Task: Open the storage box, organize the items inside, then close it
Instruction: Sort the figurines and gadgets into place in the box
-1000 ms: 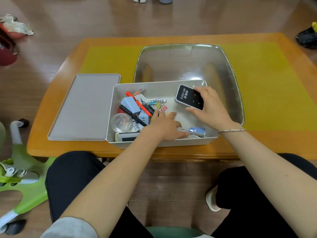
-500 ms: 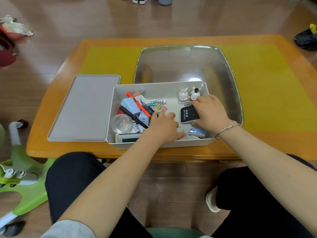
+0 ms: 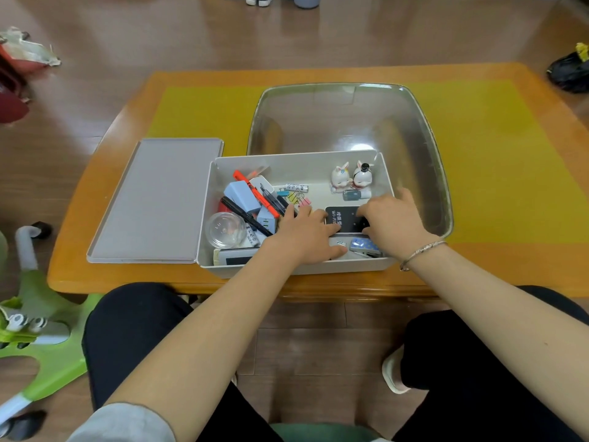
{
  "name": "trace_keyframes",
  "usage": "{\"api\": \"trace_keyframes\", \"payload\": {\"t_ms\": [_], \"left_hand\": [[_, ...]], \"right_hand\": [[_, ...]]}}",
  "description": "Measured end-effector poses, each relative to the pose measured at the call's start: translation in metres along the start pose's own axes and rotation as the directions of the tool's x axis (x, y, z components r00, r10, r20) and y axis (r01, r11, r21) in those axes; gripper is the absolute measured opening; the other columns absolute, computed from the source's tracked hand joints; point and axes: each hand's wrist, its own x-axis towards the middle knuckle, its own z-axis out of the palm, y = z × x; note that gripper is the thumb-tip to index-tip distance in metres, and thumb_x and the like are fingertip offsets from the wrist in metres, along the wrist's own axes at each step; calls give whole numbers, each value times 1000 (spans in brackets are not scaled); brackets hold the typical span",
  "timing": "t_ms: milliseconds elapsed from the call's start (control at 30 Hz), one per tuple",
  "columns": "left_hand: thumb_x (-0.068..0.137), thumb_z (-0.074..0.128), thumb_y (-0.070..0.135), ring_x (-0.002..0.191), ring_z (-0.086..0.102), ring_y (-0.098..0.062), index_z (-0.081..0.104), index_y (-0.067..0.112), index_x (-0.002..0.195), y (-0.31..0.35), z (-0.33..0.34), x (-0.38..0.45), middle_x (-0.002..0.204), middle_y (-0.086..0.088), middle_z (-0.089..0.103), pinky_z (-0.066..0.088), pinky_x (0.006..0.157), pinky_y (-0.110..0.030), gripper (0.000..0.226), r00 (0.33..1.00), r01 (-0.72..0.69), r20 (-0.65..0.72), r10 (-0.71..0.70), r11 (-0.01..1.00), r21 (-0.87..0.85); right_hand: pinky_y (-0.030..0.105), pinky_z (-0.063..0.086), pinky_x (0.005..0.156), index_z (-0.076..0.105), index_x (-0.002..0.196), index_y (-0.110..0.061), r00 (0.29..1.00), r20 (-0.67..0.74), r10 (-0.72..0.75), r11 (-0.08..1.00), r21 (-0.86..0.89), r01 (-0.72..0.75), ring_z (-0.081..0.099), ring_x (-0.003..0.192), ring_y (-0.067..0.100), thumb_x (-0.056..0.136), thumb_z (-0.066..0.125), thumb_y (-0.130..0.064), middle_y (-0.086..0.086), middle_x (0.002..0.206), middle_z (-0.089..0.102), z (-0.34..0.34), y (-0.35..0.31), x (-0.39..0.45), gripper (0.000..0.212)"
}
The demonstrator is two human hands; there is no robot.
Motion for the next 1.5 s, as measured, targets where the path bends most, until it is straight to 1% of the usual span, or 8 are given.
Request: {"api": "trace_keyframes", "payload": {"t_ms": [133, 367, 533, 633, 767, 933, 1167, 1500], "left_hand": [[92, 30, 67, 144, 11, -35, 28, 40, 148, 2, -3, 2, 157, -7, 22, 0, 114, -58, 63, 999, -27, 27, 26, 1000, 4], [92, 29, 66, 146, 5, -34, 34, 37, 146, 2, -5, 3, 160, -6, 14, -1, 114, -60, 61, 997, -50, 67, 49, 999, 13], [92, 30, 68, 146, 5, -35, 34, 40, 145, 2, -4, 4, 160, -9, 10, 0, 114, -59, 61, 999, -24, 48, 23, 1000, 5], [89, 31, 72, 144, 11, -37, 37, 41, 143, 2, -1, 4, 158, -12, 17, 1, 113, -60, 62, 1000, 0, 11, -1, 1000, 16], [87, 29, 74, 140, 20, -37, 32, 40, 146, 4, 0, 8, 153, -12, 28, 4, 112, -62, 67, 1000, -14, -1, 14, 999, 50], [87, 26, 75, 140, 19, -38, 24, 41, 148, 5, 2, 10, 154, -13, 24, 7, 112, -62, 70, 1000, -26, -12, 26, 998, 59], [81, 26, 81, 140, 21, -39, 22, 37, 150, 5, 0, 12, 151, -15, 31, 1, 112, -62, 82, 1000, 17, -25, -15, 997, 79], [85, 33, 75, 136, 27, -34, 37, 33, 144, 5, 0, 10, 148, -12, 35, 14, 111, -57, 73, 999, -31, -42, 29, 999, -40]], "right_hand": [[39, 29, 90, 61, 92, -25, 999, 28, 44, 999, -15, -44, 59, 94, 20, 80, 62, -16, -4, 93, 65, 0, -5, 5, 15], [38, 29, 88, 44, 74, -24, 996, -49, 72, 997, 14, -71, 61, 81, 24, 78, 50, -3, 0, 81, 64, 0, -9, 9, 23], [38, 27, 93, 51, 80, -21, 998, -63, 22, 999, 27, -21, 59, 90, 27, 79, 48, -2, 2, 88, 64, -6, -8, -6, 19], [36, 30, 94, 59, 93, -17, 997, -78, -20, 1000, 2, 20, 54, 102, 27, 81, 52, -8, 4, 98, 64, -15, -10, -14, 16], [35, 43, 87, 53, 118, -10, 996, 88, -15, 988, 156, 1, 51, 110, 27, 83, 65, -20, 10, 118, 54, -23, -22, -15, 39], [36, 46, 86, 53, 115, -6, 976, 218, 8, 977, 207, -54, 55, 109, 31, 88, 55, -15, 15, 118, 54, -19, -26, -12, 29], [36, 47, 83, 48, 120, -3, 965, 258, 55, 973, 204, -110, 57, 109, 31, 89, 57, -16, 18, 120, 55, -15, -27, -10, 35], [39, 48, 87, 46, 124, -4, 958, 280, 62, 980, 167, -112, 50, 116, 33, 89, 58, -16, 17, 122, 55, -15, -28, -7, 39]]}}
